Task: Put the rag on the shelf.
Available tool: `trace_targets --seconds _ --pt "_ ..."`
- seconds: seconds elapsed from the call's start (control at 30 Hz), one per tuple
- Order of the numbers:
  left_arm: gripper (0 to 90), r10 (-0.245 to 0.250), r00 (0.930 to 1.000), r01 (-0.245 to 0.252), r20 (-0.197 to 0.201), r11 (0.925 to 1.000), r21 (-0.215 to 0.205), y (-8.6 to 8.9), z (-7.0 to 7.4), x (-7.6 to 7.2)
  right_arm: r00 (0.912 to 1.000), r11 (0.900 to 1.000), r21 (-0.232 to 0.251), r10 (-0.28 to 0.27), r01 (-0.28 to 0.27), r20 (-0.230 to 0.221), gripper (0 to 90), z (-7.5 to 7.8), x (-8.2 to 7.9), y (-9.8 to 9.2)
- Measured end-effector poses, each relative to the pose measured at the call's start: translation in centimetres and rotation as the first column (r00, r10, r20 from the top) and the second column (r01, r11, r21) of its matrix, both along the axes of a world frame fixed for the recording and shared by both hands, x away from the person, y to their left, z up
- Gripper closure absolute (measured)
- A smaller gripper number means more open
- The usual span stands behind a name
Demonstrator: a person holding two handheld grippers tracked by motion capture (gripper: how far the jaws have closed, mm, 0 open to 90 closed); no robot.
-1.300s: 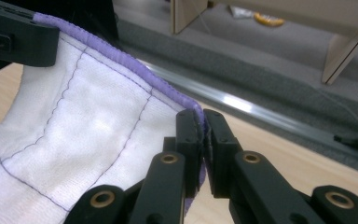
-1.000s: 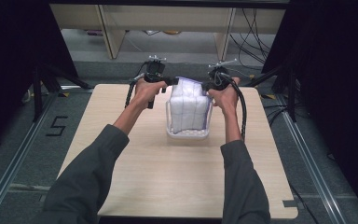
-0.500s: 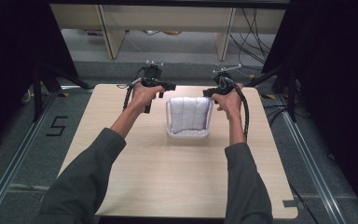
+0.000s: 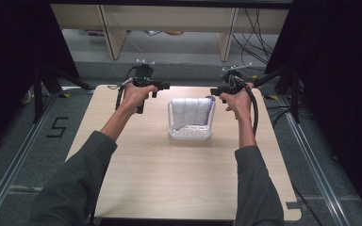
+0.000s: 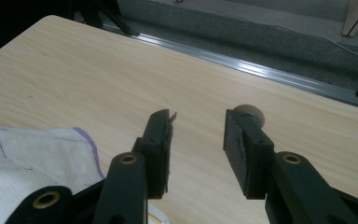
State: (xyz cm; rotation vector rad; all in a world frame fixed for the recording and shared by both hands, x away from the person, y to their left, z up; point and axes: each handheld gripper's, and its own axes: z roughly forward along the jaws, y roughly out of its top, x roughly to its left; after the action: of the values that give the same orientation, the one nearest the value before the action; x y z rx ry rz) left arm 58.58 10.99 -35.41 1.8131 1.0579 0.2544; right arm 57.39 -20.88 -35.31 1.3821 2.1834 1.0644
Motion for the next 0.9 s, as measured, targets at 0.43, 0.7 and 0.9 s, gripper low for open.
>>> trace_targets --seconds 0.43,0.7,0.9 --pt "62.8 -0.052 0.9983 0.051 0.028 0.9986 0.016 0.9 0.7 -1.5 0.9996 1.0 0.012 -0.025 0.025 0.012 60.3 1.2 -1.7 -0.8" --pt "49.8 -0.066 0.9975 0.065 0.028 0.9976 0.026 1.2 0.9 -2.5 0.999 0.999 0.028 -0.032 0.031 0.032 56.2 1.8 -2.7 -1.9" --pt "42.1 -0.087 0.9958 0.087 0.028 0.9958 0.029 1.6 1.0 -3.6 0.9979 0.999 0.045 -0.032 0.03 0.056 52.9 2.2 -3.7 -2.5"
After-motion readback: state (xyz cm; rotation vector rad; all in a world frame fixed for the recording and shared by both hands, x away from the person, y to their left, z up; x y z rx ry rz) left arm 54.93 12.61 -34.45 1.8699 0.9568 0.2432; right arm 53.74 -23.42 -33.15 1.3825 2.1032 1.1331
